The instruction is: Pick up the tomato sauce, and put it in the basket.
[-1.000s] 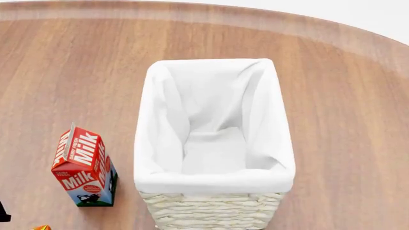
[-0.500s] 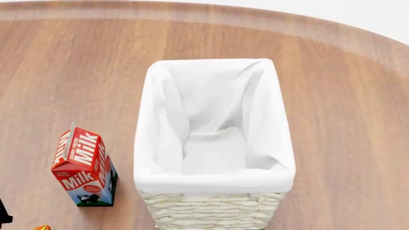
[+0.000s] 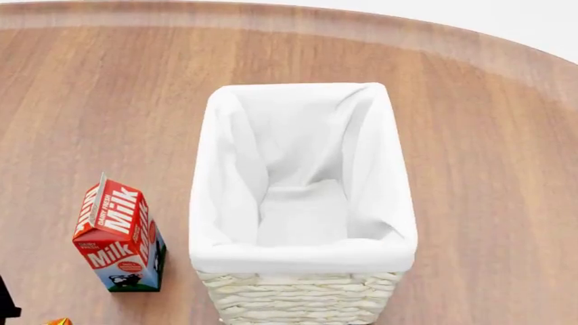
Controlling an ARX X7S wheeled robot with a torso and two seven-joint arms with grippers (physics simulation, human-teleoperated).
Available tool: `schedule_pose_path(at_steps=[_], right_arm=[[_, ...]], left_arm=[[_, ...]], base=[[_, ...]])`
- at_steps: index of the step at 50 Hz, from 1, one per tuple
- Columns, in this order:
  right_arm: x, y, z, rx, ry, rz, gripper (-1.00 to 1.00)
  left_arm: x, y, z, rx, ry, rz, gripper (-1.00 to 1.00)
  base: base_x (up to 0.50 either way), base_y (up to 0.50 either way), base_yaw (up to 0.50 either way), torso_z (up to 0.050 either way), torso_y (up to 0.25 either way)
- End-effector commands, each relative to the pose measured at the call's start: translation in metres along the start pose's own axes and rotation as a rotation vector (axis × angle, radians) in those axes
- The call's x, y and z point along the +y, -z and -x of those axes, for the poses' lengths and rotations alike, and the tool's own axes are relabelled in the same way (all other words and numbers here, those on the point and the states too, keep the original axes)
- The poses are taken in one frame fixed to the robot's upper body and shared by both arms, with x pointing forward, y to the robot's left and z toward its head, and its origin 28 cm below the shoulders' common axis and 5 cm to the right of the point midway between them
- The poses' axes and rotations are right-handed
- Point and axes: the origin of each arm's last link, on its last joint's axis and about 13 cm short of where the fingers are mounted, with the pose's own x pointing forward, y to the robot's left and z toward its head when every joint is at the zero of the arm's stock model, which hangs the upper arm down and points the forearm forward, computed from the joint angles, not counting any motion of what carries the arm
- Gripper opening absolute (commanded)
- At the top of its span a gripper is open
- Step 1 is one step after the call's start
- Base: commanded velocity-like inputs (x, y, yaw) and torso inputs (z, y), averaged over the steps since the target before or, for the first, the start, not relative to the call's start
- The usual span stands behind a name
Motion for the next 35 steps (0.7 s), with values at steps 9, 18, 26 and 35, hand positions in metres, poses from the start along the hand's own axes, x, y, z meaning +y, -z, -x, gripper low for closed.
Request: schedule_pose_path(at_steps=[9, 18, 26, 35], right_arm=[[0.005, 0.008, -0.002, 0.120, 0.015, -0.059, 1.00], [0.005, 0.011, -0.002, 0.210, 0.016, -0.086, 1.00], [0.005, 0.016, -0.003, 0.323, 0.058, 0.070, 1.00], [0.006, 0.020, -0.003, 0.391, 0.040, 0.146, 1.00]], left_arm=[[-0.002, 0.000, 0.001, 0.001, 0.007, 0.001, 1.00], [-0.002, -0.001, 0.001, 0.000, 0.008, 0.002, 1.00], [-0.002, -0.001, 0.002, 0.000, 0.010, 0.005, 1.00], [-0.001, 0.000, 0.001, 0.001, 0.010, 0.005, 1.00]], base=[[0.00, 0.00, 0.00, 0.000, 0.000], [0.00, 0.00, 0.00, 0.000, 0.000], [0.00, 0.00, 0.00, 0.000, 0.000], [0.00, 0.00, 0.00, 0.000, 0.000]])
